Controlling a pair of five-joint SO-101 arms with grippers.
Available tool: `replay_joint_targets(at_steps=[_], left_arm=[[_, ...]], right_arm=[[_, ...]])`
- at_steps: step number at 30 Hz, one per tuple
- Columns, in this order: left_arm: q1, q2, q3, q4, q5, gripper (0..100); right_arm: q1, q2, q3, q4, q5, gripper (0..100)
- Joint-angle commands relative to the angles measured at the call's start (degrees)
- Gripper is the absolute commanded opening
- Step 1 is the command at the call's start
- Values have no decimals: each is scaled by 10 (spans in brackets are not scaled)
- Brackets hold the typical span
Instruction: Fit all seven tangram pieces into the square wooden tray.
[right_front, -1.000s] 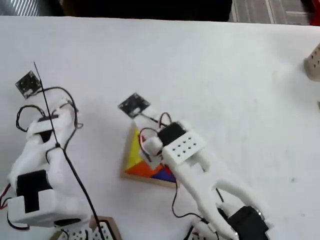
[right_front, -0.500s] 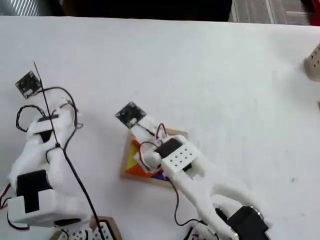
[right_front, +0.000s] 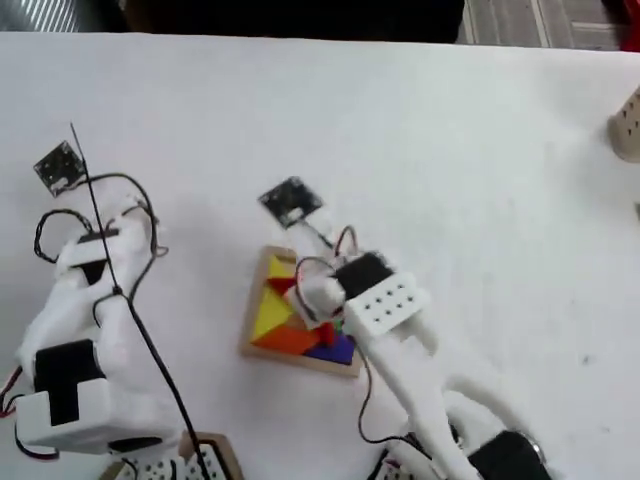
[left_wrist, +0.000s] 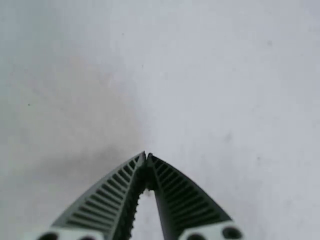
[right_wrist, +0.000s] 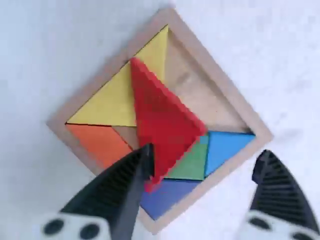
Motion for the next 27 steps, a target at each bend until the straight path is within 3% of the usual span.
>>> replay_joint_targets(at_steps=[1, 9, 16, 18, 23, 27], left_arm=[[8, -7, -7, -17, -4, 23], [9, -7, -5, -11, -4, 23], [10, -36, -4, 24, -4, 23], [21, -64, 4, 59, -4, 23], [149, -166, 79, 145, -4, 23], [275, -247, 163, 151, -4, 24]], right_arm=[[50, -80, -65, 66, 7, 305], [174, -231, 31, 117, 4, 286], [331, -299, 215, -29, 8, 13], [364, -300, 234, -53, 4, 30], [393, -299, 236, -56, -5, 19], [394, -299, 236, -57, -8, 19]])
